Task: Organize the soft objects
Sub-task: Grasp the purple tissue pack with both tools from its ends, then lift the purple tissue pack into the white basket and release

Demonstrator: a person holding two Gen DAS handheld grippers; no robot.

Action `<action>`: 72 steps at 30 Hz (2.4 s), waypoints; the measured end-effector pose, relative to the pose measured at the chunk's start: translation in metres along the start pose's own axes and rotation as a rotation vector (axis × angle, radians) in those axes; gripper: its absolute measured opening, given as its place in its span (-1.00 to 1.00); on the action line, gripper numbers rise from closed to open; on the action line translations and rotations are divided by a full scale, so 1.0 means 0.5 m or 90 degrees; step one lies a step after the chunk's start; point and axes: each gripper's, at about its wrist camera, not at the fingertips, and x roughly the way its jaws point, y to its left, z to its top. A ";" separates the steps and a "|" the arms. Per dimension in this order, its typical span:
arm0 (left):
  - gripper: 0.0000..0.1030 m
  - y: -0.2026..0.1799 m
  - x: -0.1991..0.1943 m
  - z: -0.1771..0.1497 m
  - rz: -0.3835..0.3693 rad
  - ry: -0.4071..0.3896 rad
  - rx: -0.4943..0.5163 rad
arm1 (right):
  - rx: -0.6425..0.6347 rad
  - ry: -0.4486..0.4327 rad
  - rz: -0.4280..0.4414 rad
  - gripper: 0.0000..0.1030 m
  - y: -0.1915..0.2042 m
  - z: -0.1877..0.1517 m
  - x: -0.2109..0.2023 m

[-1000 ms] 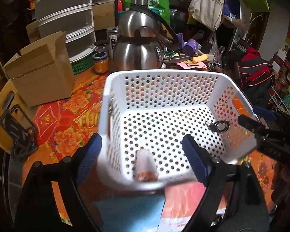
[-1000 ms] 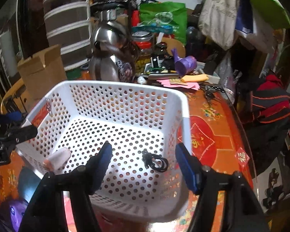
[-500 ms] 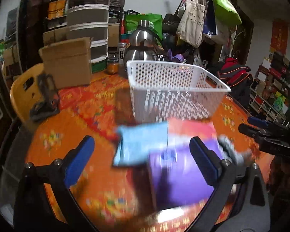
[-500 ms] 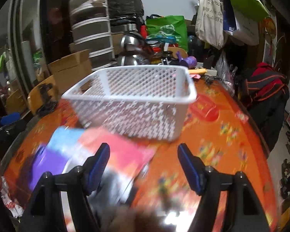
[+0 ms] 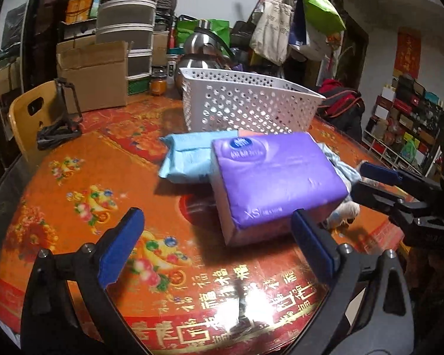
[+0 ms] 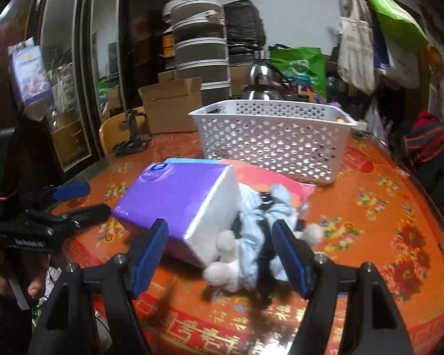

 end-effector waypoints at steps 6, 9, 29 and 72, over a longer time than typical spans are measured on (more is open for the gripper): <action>0.90 -0.014 0.033 0.005 -0.006 -0.006 0.020 | -0.023 -0.015 -0.004 0.34 0.026 -0.012 0.009; 0.90 -0.013 0.041 0.003 -0.013 -0.011 0.023 | -0.036 -0.022 0.003 0.17 0.034 -0.014 0.015; 0.15 -0.054 0.067 0.001 -0.084 -0.009 0.043 | -0.119 -0.015 0.019 -0.30 0.059 -0.023 0.034; 0.07 -0.155 -0.014 0.327 -0.037 -0.095 0.069 | -0.108 -0.100 0.000 -0.39 -0.025 0.216 -0.033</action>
